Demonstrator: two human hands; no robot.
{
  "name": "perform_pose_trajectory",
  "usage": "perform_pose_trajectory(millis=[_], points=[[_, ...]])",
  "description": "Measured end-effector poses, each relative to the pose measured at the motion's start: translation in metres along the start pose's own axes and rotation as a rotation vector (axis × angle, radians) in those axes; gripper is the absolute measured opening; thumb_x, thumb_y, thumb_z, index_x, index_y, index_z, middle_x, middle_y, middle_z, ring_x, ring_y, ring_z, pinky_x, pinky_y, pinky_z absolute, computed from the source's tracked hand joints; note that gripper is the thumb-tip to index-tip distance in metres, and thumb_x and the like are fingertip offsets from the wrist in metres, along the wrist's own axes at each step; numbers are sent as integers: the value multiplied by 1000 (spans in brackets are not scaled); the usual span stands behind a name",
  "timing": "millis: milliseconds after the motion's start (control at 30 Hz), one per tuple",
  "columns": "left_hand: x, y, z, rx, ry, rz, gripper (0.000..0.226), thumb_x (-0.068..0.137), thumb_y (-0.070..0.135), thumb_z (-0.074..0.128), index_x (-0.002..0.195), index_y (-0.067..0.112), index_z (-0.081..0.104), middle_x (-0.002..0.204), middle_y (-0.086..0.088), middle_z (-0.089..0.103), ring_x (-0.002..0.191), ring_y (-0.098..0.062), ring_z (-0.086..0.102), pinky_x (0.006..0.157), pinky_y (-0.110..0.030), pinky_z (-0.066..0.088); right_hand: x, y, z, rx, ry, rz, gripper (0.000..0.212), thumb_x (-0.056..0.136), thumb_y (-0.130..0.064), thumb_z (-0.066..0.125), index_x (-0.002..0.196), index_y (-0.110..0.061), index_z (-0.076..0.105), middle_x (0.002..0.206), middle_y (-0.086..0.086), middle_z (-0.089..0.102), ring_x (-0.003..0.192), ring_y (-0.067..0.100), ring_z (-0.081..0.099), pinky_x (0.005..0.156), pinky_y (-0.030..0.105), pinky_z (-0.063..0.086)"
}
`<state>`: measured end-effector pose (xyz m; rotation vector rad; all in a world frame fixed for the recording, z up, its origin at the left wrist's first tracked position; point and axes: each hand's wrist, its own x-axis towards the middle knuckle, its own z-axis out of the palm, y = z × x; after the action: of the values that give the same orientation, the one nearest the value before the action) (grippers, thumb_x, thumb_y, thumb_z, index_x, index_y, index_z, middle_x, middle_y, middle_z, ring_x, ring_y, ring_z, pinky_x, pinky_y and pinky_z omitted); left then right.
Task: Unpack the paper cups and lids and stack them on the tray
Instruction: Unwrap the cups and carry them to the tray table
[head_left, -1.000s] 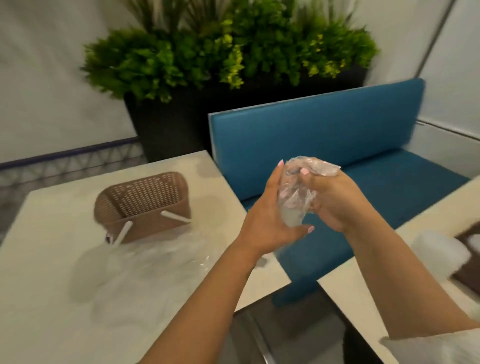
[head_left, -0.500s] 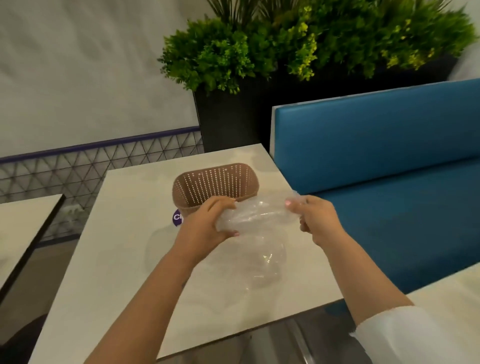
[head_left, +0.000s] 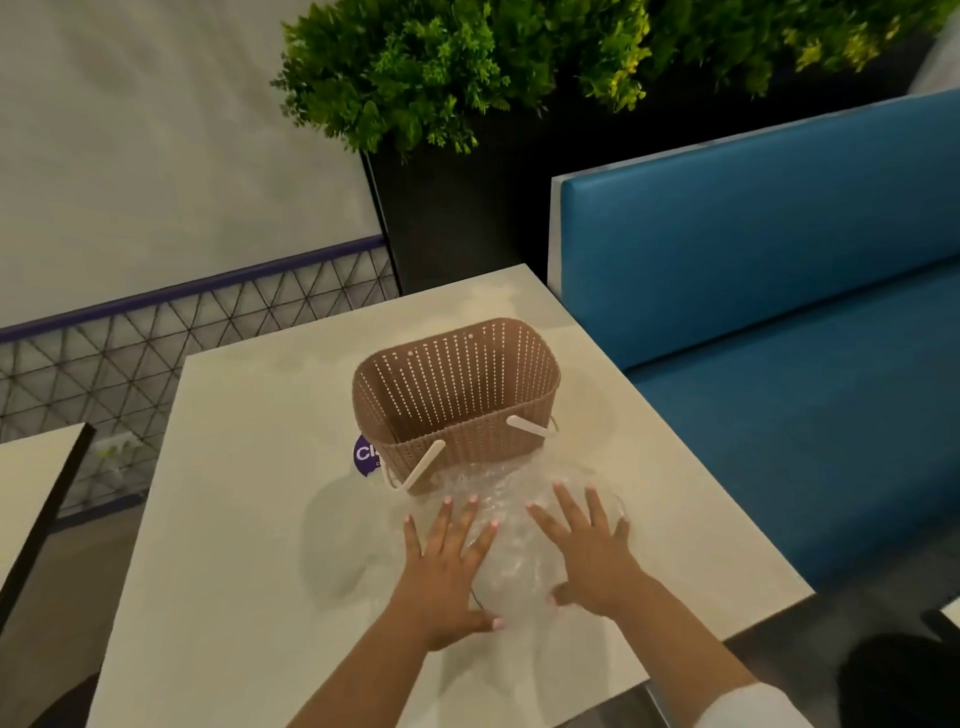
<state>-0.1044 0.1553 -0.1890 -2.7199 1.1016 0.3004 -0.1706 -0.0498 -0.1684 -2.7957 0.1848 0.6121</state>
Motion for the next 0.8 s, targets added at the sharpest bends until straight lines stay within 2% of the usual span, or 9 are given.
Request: perform_pose_trajectory(millis=[100, 200, 267, 333, 400, 500, 633, 700, 800], points=[[4, -5, 16, -76, -151, 26, 105, 68, 82, 29, 153, 29, 0, 161, -6, 6, 145, -34, 3, 105, -63, -5, 10, 5, 15, -16, -86, 39, 86, 92, -46, 54, 150, -39, -7, 156, -4, -27, 142, 36, -25, 108, 68, -5], [13, -11, 38, -39, -155, 20, 99, 70, 76, 29, 154, 27, 10, 155, -5, 29, 143, -33, 21, 103, -65, 11, 16, 4, 20, -37, -134, 34, 78, 96, -43, 49, 151, -38, -6, 157, -5, -26, 143, 35, -23, 106, 71, -3], [16, -11, 23, -27, -168, 13, 91, 73, 73, 24, 153, 30, 10, 159, -5, 21, 147, -32, 11, 102, -74, 14, 18, 4, 17, -37, -153, 33, 79, 95, -42, 51, 151, -39, -6, 157, -5, -25, 143, 34, -23, 105, 72, -3], [23, -5, 13, -21, -196, 3, 88, 81, 73, 31, 152, 33, -3, 162, -1, -9, 146, -29, -16, 105, -72, -9, 20, 4, 8, -19, -176, 33, 83, 91, -42, 57, 151, -39, 0, 158, -5, -21, 144, 34, -20, 105, 71, -4], [24, 0, -10, -36, -325, -35, 101, 77, 76, 47, 153, 31, -3, 161, -4, -14, 145, -32, -21, 104, -68, -18, 19, 4, -6, 27, -155, 37, 81, 86, -42, 63, 151, -41, 13, 161, -5, -8, 146, 32, -13, 107, 69, -5], [30, 4, -38, -64, -345, -48, 113, 65, 87, 48, 153, 27, 12, 160, -8, -1, 146, -33, -12, 104, -70, -16, 16, 4, -26, 149, -31, 54, 63, 86, -41, 63, 143, -42, 35, 158, -8, 20, 148, 24, 4, 111, 62, -2], [35, 6, -66, -165, -382, -91, 109, 66, 91, 36, 152, 27, 17, 160, -8, 14, 147, -28, 9, 111, -67, -4, 7, 5, -50, 325, 172, 45, 41, 88, -36, 63, 129, -34, 56, 138, -10, 54, 130, 13, 45, 109, 34, 31], [36, 5, -80, -218, -357, -107, 97, 76, 86, 32, 151, 25, 24, 158, -5, 24, 144, -27, 23, 115, -55, 15, -1, 3, -64, 384, 210, 51, 36, 90, -32, 63, 125, -30, 60, 130, -7, 59, 120, 11, 53, 100, 25, 39], [35, 3, -104, -183, -149, -87, 65, 93, 63, 34, 144, 24, 40, 147, -2, 45, 133, -23, 43, 109, -40, 35, -16, -3, -85, 393, 279, 51, 31, 91, -30, 61, 122, -29, 63, 121, -5, 64, 108, 13, 60, 91, 24, 45]])
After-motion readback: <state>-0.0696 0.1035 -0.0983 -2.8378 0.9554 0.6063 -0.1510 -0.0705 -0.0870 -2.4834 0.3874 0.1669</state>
